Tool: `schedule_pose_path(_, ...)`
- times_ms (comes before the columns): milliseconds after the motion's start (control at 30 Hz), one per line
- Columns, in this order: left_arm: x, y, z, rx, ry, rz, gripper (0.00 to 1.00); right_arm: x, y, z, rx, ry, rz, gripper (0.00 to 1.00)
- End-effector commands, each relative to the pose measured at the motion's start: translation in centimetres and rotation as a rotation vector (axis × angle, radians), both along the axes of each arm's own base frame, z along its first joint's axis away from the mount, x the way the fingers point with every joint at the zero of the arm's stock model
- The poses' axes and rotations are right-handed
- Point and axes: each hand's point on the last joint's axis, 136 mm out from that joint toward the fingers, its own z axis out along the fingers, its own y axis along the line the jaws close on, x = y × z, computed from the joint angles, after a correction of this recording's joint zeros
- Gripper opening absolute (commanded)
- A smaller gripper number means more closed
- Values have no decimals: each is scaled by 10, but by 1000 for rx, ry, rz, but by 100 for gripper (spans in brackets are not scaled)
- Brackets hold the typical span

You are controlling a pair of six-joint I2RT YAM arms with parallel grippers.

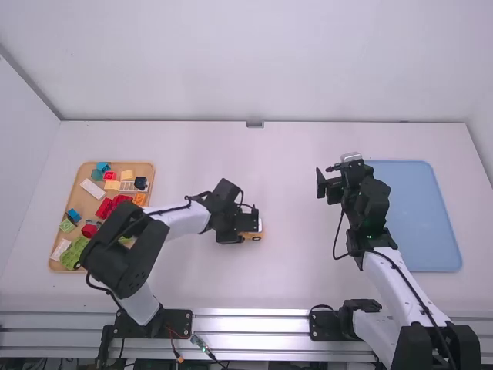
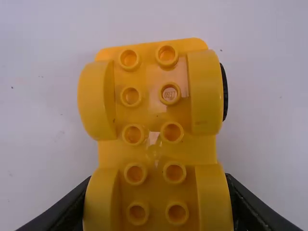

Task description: Assemble lego blocks to make yellow taxi

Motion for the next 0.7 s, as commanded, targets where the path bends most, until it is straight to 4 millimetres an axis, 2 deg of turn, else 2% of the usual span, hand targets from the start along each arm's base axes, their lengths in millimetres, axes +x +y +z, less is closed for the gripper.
schedule_pose_path(0, -8, 0, -5, -8, 28, 7, 87, 6, 3, 15, 7, -33, 10, 99)
schedule_pose_path(67, -7, 0, -4, -9, 29, 13, 99, 6, 3, 15, 7, -33, 10, 99)
schedule_pose_path(200, -1, -1, 4, -8, 32, 18, 99, 6, 3, 16, 7, -33, 10, 99)
schedule_pose_path(267, 2, -2, 16, -2, 41, 19, 99, 6, 3, 16, 7, -33, 10, 99)
schedule_pose_path(433, 12, 8, 56, 6, 71, 68, 99, 6, 3, 16, 7, -33, 10, 99)
schedule_pose_path(467, 20, 15, 75, -4, 72, 125, 99, 6, 3, 16, 7, -33, 10, 99)
schedule_pose_path(500, 22, 17, 79, -8, 71, 140, 99, 6, 3, 16, 7, -33, 10, 99)
schedule_pose_path(567, 35, 27, 101, -40, 70, 250, 99, 6, 3, 16, 7, -33, 10, 99)
schedule_pose_path(600, 49, 42, 120, -76, 70, 371, 99, 6, 3, 16, 7, -33, 10, 99)
schedule_pose_path(667, 60, 58, 132, -106, 73, 480, 99, 6, 3, 16, 7, -33, 10, 99)
